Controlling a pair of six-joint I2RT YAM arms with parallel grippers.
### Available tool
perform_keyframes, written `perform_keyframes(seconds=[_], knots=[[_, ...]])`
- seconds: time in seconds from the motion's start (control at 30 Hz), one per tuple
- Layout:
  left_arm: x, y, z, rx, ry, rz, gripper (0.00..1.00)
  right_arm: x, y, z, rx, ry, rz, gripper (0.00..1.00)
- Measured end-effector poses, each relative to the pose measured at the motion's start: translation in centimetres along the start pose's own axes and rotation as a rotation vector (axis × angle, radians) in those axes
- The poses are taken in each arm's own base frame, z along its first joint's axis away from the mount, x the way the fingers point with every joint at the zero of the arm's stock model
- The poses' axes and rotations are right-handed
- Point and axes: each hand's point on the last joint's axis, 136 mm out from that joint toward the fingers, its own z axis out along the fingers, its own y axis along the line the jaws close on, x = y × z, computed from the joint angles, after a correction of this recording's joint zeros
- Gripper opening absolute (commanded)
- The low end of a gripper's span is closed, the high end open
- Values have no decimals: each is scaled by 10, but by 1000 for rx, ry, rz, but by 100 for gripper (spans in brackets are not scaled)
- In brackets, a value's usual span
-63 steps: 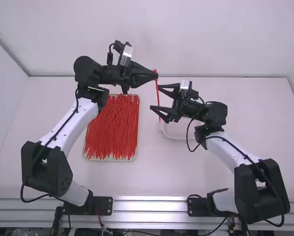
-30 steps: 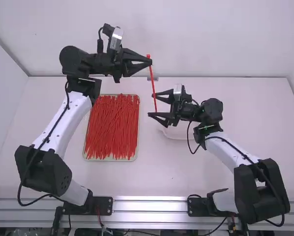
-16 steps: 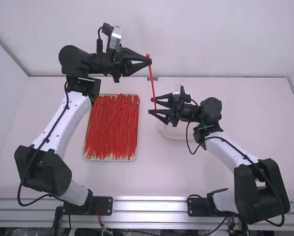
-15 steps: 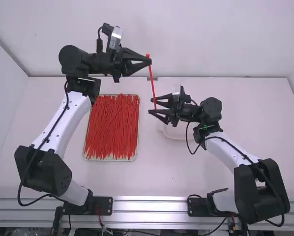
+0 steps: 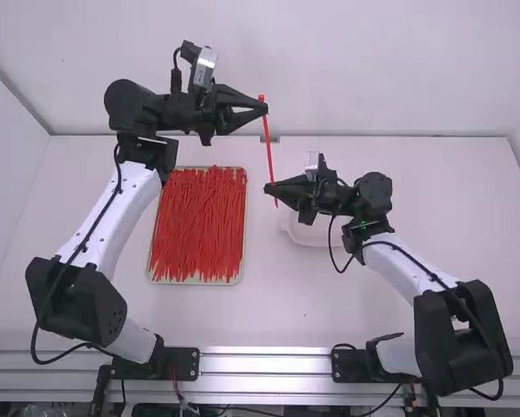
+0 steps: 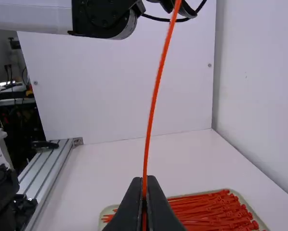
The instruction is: Fasten the cable tie
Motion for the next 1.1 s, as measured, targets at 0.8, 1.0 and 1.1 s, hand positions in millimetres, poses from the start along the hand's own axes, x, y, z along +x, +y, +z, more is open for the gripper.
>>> perform_keyframes(seconds=[0.8, 1.0, 1.1], knots=[[8, 11, 0, -28, 9, -41, 99, 0, -8, -8, 28, 1, 7, 0], [21, 29, -14, -88, 30, -100, 99, -6, -18, -19, 67, -13, 17, 0], [29, 38, -23, -119, 43, -126, 99, -7, -23, -25, 88, -17, 26, 0]])
